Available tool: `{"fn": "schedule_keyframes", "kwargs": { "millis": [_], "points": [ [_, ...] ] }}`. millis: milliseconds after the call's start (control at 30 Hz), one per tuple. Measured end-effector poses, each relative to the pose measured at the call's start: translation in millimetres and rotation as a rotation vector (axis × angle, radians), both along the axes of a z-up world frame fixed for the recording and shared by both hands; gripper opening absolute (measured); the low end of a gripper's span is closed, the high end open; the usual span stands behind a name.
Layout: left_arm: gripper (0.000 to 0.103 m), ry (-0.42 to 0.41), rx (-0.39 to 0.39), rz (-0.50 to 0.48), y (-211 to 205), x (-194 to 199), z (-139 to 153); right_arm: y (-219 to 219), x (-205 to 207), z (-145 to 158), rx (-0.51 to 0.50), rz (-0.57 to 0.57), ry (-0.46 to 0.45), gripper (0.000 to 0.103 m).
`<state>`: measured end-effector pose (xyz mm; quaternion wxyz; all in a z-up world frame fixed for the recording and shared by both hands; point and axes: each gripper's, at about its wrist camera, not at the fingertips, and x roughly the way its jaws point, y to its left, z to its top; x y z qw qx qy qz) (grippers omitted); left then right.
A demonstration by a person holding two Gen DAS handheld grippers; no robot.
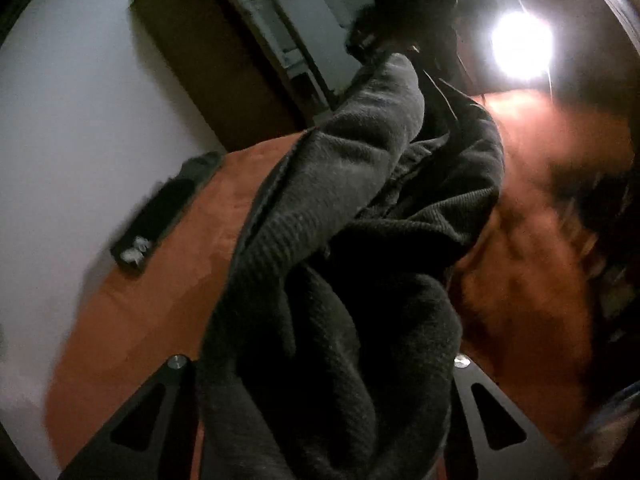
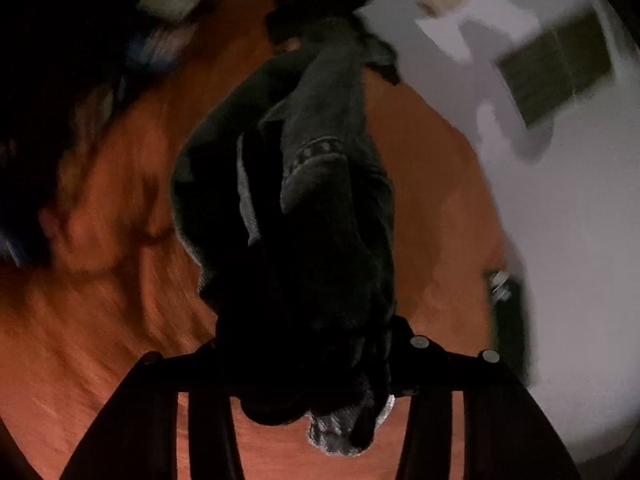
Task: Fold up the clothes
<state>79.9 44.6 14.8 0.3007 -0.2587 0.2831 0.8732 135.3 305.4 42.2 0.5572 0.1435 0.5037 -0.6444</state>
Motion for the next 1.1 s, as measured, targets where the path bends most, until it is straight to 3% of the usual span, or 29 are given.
{"fn": "schedule_keyframes", "kwargs": {
  "millis": [67, 133, 233, 300, 400, 433, 500, 567, 633, 700, 767, 800, 867, 1100],
  "points": [
    [0.024, -0.108, 0.119, 0.034, -20.5, -6.5, 29.4, 4.8, -8.0, 33.4, -0.067, -0.057, -0.155, 0.044],
    [0.023, -0.220, 0.244, 0.083, -42.6, -23.0, 46.2, 19.8, -27.7, 45.0, -0.124, -0.111, -0.324, 0.044],
    [0.023, -0.359, 0.373, 0.161, -71.9, -66.1, 42.3, 24.4, -69.8, 52.2, -0.188, -0.189, -0.558, 0.044],
    [0.024, -0.442, 0.437, 0.207, -82.8, -102.6, 31.4, 18.0, -107.9, 40.3, -0.190, -0.267, -0.674, 0.044],
    [0.027, -0.613, 0.593, 0.350, -116.5, -151.3, 3.2, 11.6, -183.1, 16.7, -0.209, -0.472, -0.790, 0.051],
    [0.028, -0.667, 0.663, 0.404, -129.1, -175.1, -4.7, 12.8, -211.1, 7.9, -0.233, -0.592, -0.792, 0.056],
    [0.028, -0.693, 0.735, 0.492, -133.0, -218.7, -16.5, 26.8, -257.1, -9.9, -0.278, -0.838, -0.831, 0.061],
    [0.029, -0.607, 0.720, 0.586, -149.4, -221.1, -15.4, 57.5, -301.5, -21.4, -0.374, -1.122, -0.977, 0.061],
    [0.029, -0.568, 0.689, 0.618, -152.6, -210.6, -11.4, 93.0, -312.0, -17.8, -0.555, -1.274, -1.052, 0.062],
    [0.034, -0.508, 0.626, 0.642, -147.2, -196.1, -4.1, 99.8, -302.5, -10.0, -0.626, -1.280, -1.042, 0.063],
    [0.041, -0.434, 0.518, 0.674, -133.7, -205.0, -3.9, 94.0, -282.5, -8.3, -0.607, -1.272, -0.996, 0.070],
    [0.045, -0.424, 0.495, 0.681, -130.6, -211.9, -6.9, 92.4, -267.6, -11.8, -0.589, -1.277, -0.972, 0.075],
    [0.053, -0.419, 0.449, 0.715, -121.9, -217.0, -13.6, 86.8, -247.3, -25.7, -0.545, -1.279, -0.966, 0.075],
    [0.057, -0.515, 0.474, 0.757, -118.9, -187.5, -36.6, 67.2, -190.6, -71.5, -0.478, -1.297, -0.995, 0.075]
  ]
}}
